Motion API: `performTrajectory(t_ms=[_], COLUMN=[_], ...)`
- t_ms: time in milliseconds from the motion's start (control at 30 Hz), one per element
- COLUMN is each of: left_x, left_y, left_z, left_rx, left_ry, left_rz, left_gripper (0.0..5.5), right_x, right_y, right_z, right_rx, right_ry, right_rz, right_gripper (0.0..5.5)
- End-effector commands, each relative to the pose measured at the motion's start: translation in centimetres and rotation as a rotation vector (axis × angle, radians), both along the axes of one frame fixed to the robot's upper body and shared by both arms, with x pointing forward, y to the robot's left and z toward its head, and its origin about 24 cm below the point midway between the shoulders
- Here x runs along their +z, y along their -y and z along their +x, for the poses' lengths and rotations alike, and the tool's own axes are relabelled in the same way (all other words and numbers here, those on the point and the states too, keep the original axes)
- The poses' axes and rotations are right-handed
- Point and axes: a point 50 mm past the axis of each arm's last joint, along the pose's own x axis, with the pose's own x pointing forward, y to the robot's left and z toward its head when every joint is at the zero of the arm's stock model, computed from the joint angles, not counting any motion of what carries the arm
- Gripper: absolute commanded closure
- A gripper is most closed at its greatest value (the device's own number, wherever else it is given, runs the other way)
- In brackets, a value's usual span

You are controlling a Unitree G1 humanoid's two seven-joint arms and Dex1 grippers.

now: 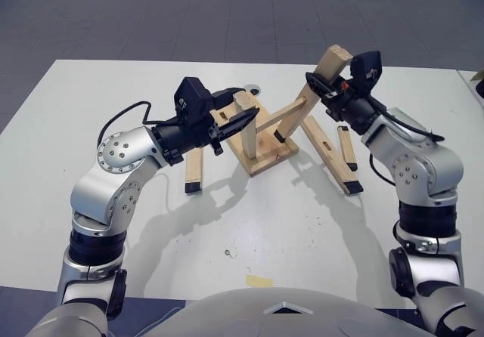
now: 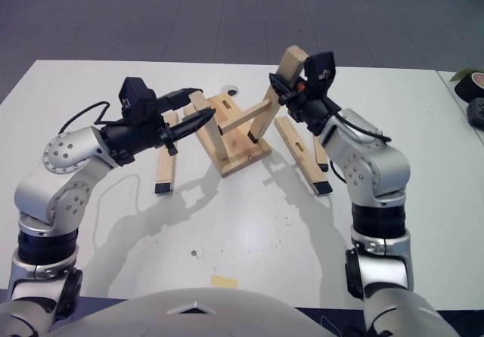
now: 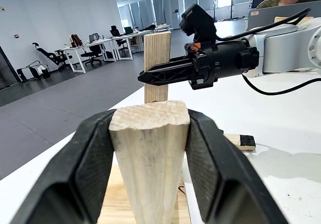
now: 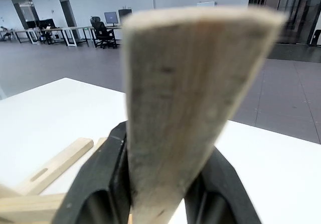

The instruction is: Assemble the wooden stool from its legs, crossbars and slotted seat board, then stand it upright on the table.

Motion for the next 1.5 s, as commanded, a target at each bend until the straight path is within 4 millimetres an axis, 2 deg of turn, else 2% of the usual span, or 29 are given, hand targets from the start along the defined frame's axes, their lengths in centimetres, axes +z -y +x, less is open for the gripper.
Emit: performTrajectory(t_ms=[33,133,233,300,467,567,767,867,1033,1233,1467,1500], left_x=[1.2,1.1,0.9,0.9,0.8,0.8,0.9,0.9,0.8,0.8,0.7,0.7], left_y=[1.4,1.4,1.4,1.4,1.5,1.5,1.5,1.6,1.6,1.5,1.5,1.5], left_z=[0.1,0.1,0.0,-0.1,0.0,0.0,0.1,0.1,0.0,0.1,0.0,0.0], left_rx=[-0.067,-0.062,-0.067,-0.064,-0.067,-0.069,-0.074,-0.075,-0.073,-0.072,-0.064,-0.063], left_ry=[0.059,0.059,0.054,0.052,0.053,0.054,0.057,0.058,0.058,0.058,0.058,0.058], left_rz=[-0.022,-0.019,-0.021,-0.021,-0.015,-0.014,-0.013,-0.015,-0.018,-0.025,-0.023,-0.022], left_gripper=[3.48,3.48,3.48,3.48,3.48,3.48,3.48,3.48,3.48,3.48,3.48,3.48], right_x=[-7.1,-8.7,-10.4,-10.8,-8.5,-7.9,-8.7,-8.3,-6.8,-5.6,-3.5,-3.3], right_y=[-1.7,-1.6,-1.3,-1.2,-1.9,-2.1,-2.2,-2.1,-2.0,-2.0,-2.0,-2.0], right_z=[-0.8,-2.3,-4.1,-5.0,-3.7,-3.0,-2.2,-2.1,-2.2,-2.2,-1.4,-1.4], right_rx=[0.166,0.175,0.095,0.059,0.041,0.032,-0.033,-0.016,0.027,0.026,-0.007,-0.009], right_ry=[-0.281,-0.359,-0.487,-0.521,-0.371,-0.340,-0.504,-0.417,-0.262,-0.193,-0.087,-0.079], right_rz=[-0.325,-0.275,-0.137,-0.084,-0.104,-0.118,0.066,-0.049,-0.142,-0.151,-0.070,-0.063], right_gripper=[4.37,4.34,4.34,4.34,4.34,4.34,4.35,4.39,4.39,4.36,4.34,3.96])
